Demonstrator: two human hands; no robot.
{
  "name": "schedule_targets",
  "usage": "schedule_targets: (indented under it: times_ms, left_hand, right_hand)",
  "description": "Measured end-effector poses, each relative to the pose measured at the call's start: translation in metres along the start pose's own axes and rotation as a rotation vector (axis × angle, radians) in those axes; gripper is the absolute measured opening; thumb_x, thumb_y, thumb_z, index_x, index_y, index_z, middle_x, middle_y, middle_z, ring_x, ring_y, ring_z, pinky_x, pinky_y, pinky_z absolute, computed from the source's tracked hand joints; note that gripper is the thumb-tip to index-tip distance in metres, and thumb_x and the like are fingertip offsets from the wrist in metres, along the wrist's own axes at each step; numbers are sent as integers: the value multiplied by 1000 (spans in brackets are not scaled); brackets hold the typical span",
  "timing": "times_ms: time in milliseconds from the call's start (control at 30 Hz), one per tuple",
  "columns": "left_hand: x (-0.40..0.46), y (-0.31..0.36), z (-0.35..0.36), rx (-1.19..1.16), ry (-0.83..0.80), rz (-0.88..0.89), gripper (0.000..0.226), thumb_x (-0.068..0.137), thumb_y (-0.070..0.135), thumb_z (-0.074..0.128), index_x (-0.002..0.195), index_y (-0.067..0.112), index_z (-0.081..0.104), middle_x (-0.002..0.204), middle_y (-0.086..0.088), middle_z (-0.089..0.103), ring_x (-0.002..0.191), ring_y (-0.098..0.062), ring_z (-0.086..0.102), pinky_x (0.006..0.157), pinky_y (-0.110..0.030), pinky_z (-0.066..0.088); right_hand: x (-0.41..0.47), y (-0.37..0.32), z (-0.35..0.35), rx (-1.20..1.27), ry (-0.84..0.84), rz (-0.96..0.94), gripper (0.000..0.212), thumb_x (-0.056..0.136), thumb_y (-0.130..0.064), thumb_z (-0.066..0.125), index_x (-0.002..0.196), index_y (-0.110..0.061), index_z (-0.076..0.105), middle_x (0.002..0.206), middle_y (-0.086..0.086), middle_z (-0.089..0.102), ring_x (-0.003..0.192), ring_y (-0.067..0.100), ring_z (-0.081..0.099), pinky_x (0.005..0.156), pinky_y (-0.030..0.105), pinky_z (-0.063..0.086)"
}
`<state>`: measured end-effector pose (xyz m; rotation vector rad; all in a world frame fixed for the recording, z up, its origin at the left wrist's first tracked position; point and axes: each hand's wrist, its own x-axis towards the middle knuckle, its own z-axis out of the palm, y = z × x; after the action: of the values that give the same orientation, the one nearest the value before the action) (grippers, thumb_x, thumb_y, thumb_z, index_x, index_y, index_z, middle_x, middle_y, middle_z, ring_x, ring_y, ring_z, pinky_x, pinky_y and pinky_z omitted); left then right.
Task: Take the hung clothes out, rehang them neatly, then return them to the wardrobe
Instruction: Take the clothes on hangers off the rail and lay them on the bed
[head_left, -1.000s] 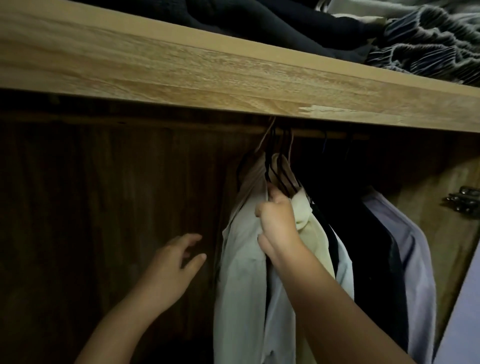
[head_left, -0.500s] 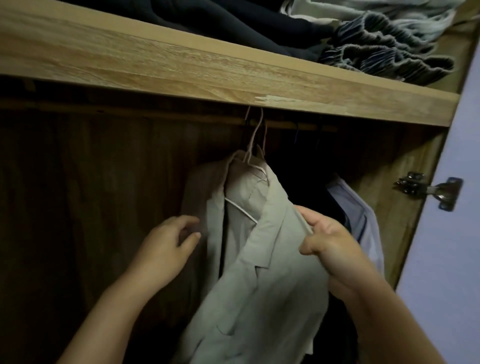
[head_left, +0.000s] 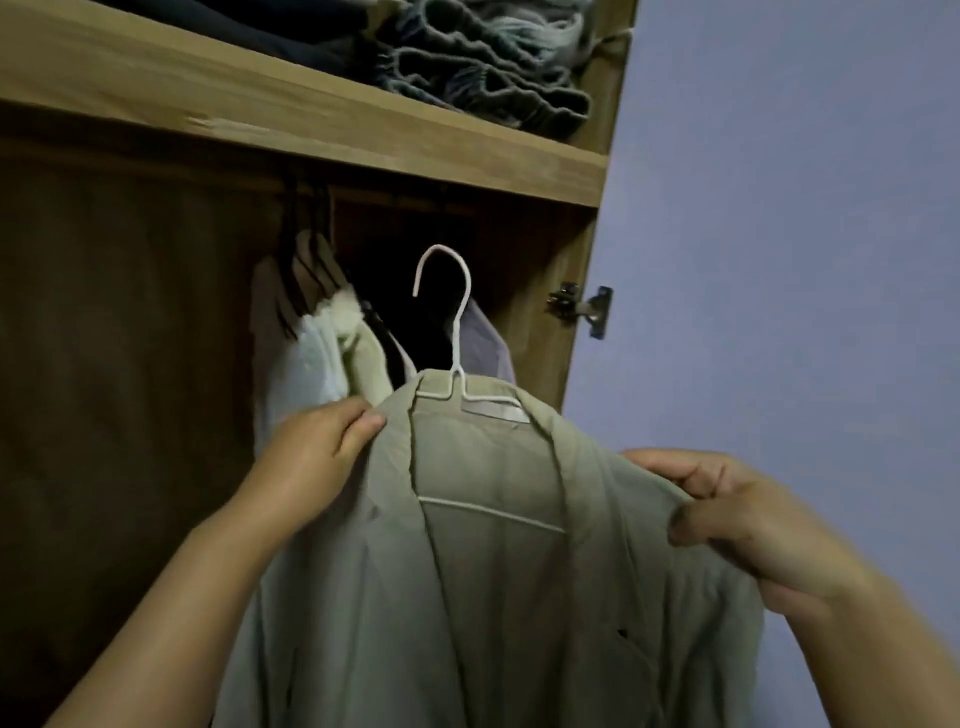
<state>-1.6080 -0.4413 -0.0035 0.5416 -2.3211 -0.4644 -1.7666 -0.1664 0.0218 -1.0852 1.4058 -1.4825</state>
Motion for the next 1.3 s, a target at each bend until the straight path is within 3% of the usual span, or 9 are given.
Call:
schedule_targets:
  times_ms: [133, 233, 333, 467, 633, 867, 1000, 1133, 1300]
  left_hand:
    - [-25, 38, 39, -129, 27, 58, 26, 91, 25, 53, 67, 19, 59, 61, -1, 59, 64, -21, 56, 58, -35, 39]
    - [-39, 70, 69, -127, 64, 97, 28, 89, 26, 54, 65, 13, 59, 56, 0, 56, 56, -16, 53, 53, -34, 40]
    - [-46, 97, 93, -160, 38, 181, 33, 89, 28, 52, 62, 9, 57, 53, -3, 53, 50, -16, 49, 48, -31, 34]
    - [-47, 122, 116, -289, -49, 260, 39, 91, 34, 57, 56, 17, 51, 48, -1, 48, 48, -23, 48, 48, -32, 35]
    - [-46, 145, 139, -366, -171, 372, 43, 86, 34, 60, 61, 1, 55, 53, -17, 52, 52, -32, 49, 52, -39, 37]
    - [-69, 190, 162, -615, -406, 502, 35, 71, 44, 54, 59, 12, 60, 54, -10, 58, 59, -32, 58, 58, -42, 45]
    - [-101, 229, 170, -721, -551, 580, 32, 72, 49, 69, 61, 19, 61, 58, -6, 63, 63, -28, 61, 61, -40, 46]
    - [-141, 273, 173, -794, -672, 654, 18, 76, 30, 72, 62, 27, 61, 63, 0, 67, 66, -23, 62, 64, -39, 47]
    - [-204, 329, 165, -887, -817, 769, 29, 73, 24, 75, 56, 37, 55, 62, 1, 67, 65, -23, 62, 62, -37, 45]
  right_hand:
    - [-60, 4, -25, -154, 223, 1, 55, 54, 10, 47, 98, -10, 73, 100, 16, 72, 89, 24, 69, 74, 26, 56]
    - [-102, -4, -34, -465, 378, 7, 23, 78, -24, 72, 101, -29, 72, 96, 5, 72, 88, 12, 67, 78, 16, 49]
    - [-129, -1, -38, -838, 552, 126, 33, 70, -56, 62, 93, -33, 70, 82, -1, 70, 79, 6, 65, 74, 19, 47]
    - [-146, 20, -26, -1192, 838, 238, 30, 76, -56, 57, 67, -28, 52, 56, -5, 49, 58, 6, 47, 60, 28, 38]
    - [-181, 46, -2, -1220, 1189, 340, 46, 76, -61, 52, 57, -22, 37, 50, -4, 39, 61, 20, 44, 54, 32, 32]
    - [-244, 71, 58, -1189, 1554, 469, 45, 77, -57, 58, 54, -25, 36, 50, -6, 40, 60, 17, 45, 52, 30, 30]
    - [-290, 76, 96, -1156, 1704, 556, 43, 78, -52, 62, 53, -26, 38, 50, -7, 41, 55, 11, 45, 51, 29, 31]
    - [-338, 76, 136, -1134, 1847, 698, 39, 77, -54, 59, 60, -21, 48, 55, -4, 49, 57, 12, 48, 53, 31, 35]
    - [-395, 76, 192, -1054, 2039, 814, 36, 76, -53, 61, 61, -21, 54, 56, -4, 54, 57, 13, 52, 55, 34, 42]
